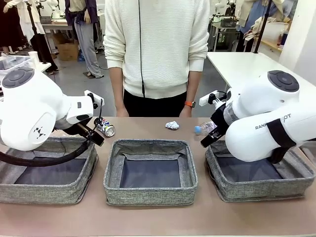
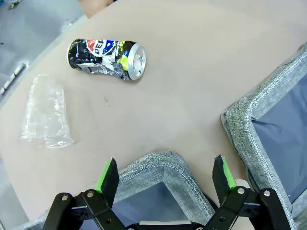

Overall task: Sort the waste into the appropriate baskets.
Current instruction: Pick up the waste item pointed out by the person.

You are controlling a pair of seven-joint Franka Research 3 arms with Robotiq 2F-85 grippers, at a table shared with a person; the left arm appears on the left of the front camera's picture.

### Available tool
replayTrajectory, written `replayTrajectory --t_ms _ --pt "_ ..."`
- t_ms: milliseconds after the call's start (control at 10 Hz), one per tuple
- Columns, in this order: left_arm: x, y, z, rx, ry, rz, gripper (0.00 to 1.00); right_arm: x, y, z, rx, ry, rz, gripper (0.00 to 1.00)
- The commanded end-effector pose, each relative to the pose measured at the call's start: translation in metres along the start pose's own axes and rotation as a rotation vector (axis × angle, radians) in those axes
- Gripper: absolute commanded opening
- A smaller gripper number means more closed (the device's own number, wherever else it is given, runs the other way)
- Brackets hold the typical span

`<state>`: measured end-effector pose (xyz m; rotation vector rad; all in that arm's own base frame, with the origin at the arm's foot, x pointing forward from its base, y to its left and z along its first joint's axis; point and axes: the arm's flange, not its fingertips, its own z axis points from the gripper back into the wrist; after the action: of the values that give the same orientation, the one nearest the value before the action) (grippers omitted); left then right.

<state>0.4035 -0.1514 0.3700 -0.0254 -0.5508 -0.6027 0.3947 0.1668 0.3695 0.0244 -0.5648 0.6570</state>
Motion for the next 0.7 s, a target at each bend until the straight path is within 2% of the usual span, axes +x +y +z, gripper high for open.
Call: replayTrajectory --t_ms 0,100,200,300,400,500,600 --pt "0.0 0.0 0.0 0.0 0.0 0.0 1.0 0.0 0.0 0.0 0.0 0.0 0.0 1.0" --pt "-0.002 0.003 0.043 -0.016 -0.018 -0.018 1.0 0.005 0.004 0.042 -0.001 -0.057 0.05 1.0" --pt "0.006 -0.018 0.114 -0.036 -0.068 0.001 1.0 -0.004 0.007 0.109 -0.013 -0.127 0.086 1.0" --pt "-0.013 -0.027 0.174 -0.027 -0.105 0.001 1.0 -0.021 0.011 0.164 0.009 -0.149 0.054 1.0" --pt "-0.031 -0.04 0.215 -0.01 -0.15 0.015 1.0 -0.044 0.014 0.204 0.007 -0.155 -0.004 1.0" --pt "-0.051 -0.042 0.225 -0.081 -0.109 0.01 1.0 -0.066 0.015 0.226 -0.018 -0.16 -0.049 1.0" --pt "0.032 -0.019 0.151 -0.012 -0.118 -0.013 1.0 0.033 0.003 0.142 -0.019 -0.152 0.027 1.0"
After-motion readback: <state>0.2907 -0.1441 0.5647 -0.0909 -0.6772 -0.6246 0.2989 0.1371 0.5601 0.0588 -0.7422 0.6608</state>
